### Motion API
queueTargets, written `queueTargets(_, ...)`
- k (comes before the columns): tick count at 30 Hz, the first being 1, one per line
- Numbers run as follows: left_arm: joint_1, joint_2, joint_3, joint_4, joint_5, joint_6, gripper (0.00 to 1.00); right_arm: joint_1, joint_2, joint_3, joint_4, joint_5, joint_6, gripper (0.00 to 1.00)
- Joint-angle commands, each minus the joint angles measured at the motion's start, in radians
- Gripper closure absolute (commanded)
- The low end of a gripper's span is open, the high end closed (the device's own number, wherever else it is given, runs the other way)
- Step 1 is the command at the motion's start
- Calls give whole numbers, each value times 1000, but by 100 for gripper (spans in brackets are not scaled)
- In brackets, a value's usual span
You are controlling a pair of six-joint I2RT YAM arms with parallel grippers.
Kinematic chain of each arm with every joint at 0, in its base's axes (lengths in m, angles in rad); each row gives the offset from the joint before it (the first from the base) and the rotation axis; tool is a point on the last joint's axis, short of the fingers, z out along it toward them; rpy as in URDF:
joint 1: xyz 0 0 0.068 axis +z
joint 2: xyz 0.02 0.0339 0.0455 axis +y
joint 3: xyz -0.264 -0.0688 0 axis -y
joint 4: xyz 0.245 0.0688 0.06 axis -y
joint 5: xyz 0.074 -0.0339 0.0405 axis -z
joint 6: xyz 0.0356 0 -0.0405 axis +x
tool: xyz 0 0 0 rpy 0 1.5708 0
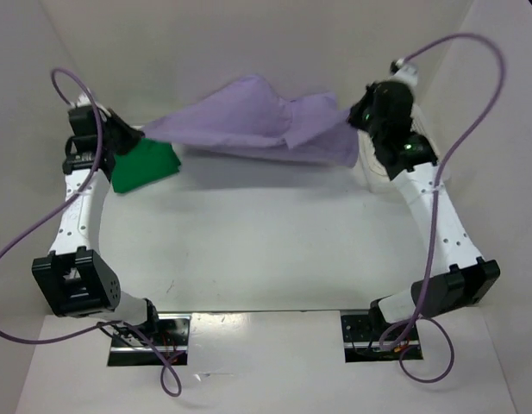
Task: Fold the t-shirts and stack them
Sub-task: Flatten out the tshirt, then grap the side of the flattened tshirt closest away from the robot with both arms
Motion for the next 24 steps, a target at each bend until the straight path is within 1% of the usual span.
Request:
queueTargets(1,2,-83,-216,62,7,25,100,3,-124,-360,-36,-49,73,99)
queueTargets(2,2,-100,-267,62,7,36,100,3,-158,-437,-36,-60,82,99)
queueTargets(3,2,-137,-357,62,7,36,100,3,-189,-505,-36,-78,93,99)
queueTargets(4,2,-154,-397,62,-3,51,100,3,-239,-565,-50,-79,104,99)
queueTargets(5,2,-171,-431,46,-25,65,100,3,-265,-672,-70,-98,127,99)
queueTargets(6,2,-200,-489,18,-25,74,100,3,-290,-723,-70,-130,139,99)
queueTargets(7,2,-217,-516,9,-37,74,100,3,-331,-801,-93,-143,156,99)
queueTargets(8,2,-235,-543,-2,-37,88,100,3,-347,-830,-113,-160,191,99)
queueTargets(10,2,-290,-618,-39,-48,100,100,16,-373,-840,-159,-204,225,99)
queueTargets(11,2,-303,-631,-48,-48,100,100,16,-382,-840,-182,-223,254,99)
queueTargets(12,2,-315,-620,-94,-57,100,100,16,-382,-829,-243,-233,263,99)
queueTargets(14,2,-324,-611,-120,-45,100,100,16,-393,-838,-306,-285,292,99)
queueTargets(15,2,-324,-611,-167,-45,100,100,16,-417,-847,-361,-308,308,99)
queueTargets(18,2,-367,-625,-230,-36,79,100,16,-543,-881,-446,-362,361,99)
queueTargets(19,2,-367,-625,-241,-1,65,100,16,-568,-890,-514,-362,361,99)
queueTargets(21,2,-367,-614,-310,0,45,100,30,-638,-863,-567,-376,404,99)
queueTargets(22,2,-353,-600,-330,-11,45,100,30,-652,-849,-617,-359,404,99)
queueTargets(24,2,-363,-588,-376,-11,45,100,30,-661,-823,-648,-349,404,99)
